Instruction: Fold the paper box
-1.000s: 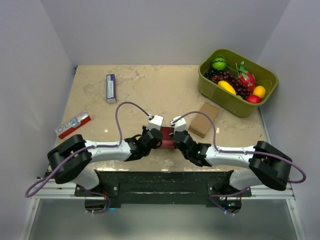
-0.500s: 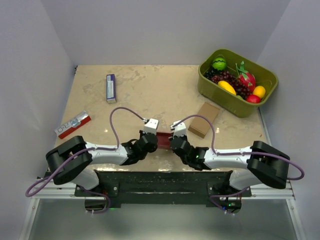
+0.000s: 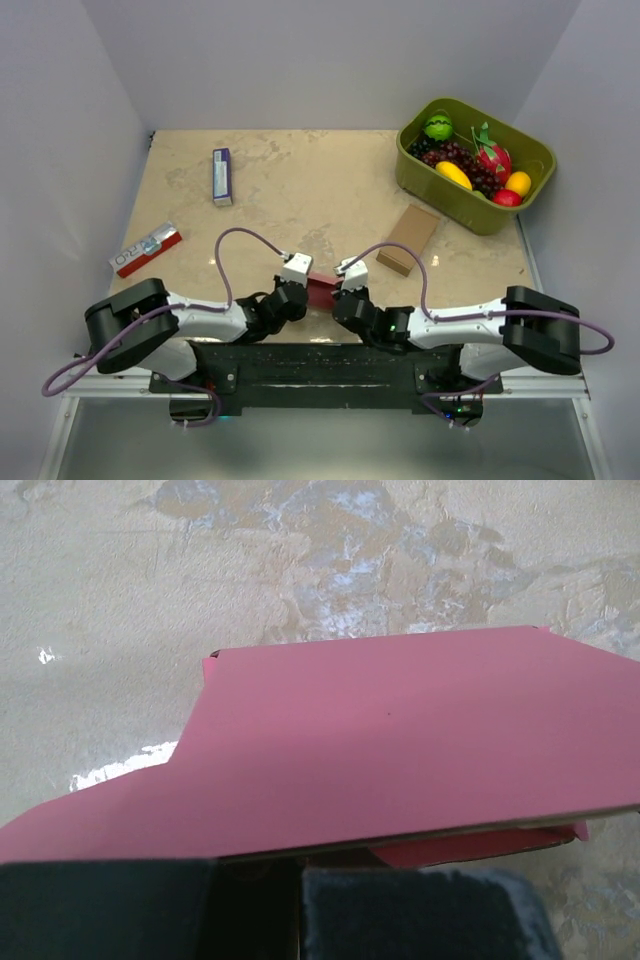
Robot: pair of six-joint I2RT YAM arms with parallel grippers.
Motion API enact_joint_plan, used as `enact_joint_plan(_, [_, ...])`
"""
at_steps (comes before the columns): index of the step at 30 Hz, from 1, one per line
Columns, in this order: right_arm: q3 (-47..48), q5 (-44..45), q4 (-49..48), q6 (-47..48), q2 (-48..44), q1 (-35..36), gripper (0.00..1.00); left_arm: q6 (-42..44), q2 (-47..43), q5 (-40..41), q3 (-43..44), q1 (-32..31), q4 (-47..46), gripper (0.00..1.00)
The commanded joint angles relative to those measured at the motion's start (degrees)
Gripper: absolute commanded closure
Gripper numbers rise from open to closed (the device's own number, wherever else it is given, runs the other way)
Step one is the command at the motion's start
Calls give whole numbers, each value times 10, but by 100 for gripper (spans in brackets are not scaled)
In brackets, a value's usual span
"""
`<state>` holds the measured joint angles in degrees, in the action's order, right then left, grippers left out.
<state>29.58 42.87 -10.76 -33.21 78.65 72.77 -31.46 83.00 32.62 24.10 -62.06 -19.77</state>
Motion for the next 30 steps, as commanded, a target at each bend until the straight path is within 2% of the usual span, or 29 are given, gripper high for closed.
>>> enact_joint_plan(1, [11,-8,54,-48,-45,14,84,-4,-63,1,-14,-5,14,100])
enact_joint_plan(3, [9,-16,71,-50,-74,15,74,15,-86,-17,-11,-5,17,100])
enact_joint_plan(4, [8,-17,79,-54,-87,15,61,27,-111,-22,-9,-5,21,99])
enact_joint_plan(5, [9,-21,86,-54,-97,15,55,34,-122,-26,-7,-5,30,94])
enact_joint_plan(6, [11,-22,104,-54,-118,15,51,41,-133,-41,-5,-5,35,86])
enact_joint_plan(11, [16,-31,162,-77,-173,15,34,72,-212,-62,-3,-4,96,66])
enact_joint_plan(12, [21,-33,186,-84,-180,15,32,78,-223,-74,-5,-3,104,57])
enact_joint_plan(14, [27,-29,202,-89,-192,14,27,93,-254,-80,-3,2,135,50])
enact_joint_plan(15, [35,-22,216,-88,-194,14,25,101,-263,-83,0,6,147,44])
enact_joint_plan(17, [47,-16,228,-83,-192,11,22,111,-288,-87,2,30,168,36])
enact_joint_plan(18, [60,-19,229,-74,-187,6,20,122,-295,-107,5,42,169,28])
enact_joint_plan(21, [82,-68,217,-33,-170,-39,20,153,-308,-179,14,112,165,17])
enact_joint_plan(25, [99,-118,198,30,-159,-96,17,180,-286,-226,29,177,151,11])
enact_joint_plan(30, [119,-190,175,87,-135,-160,16,207,-244,-272,58,208,138,10])
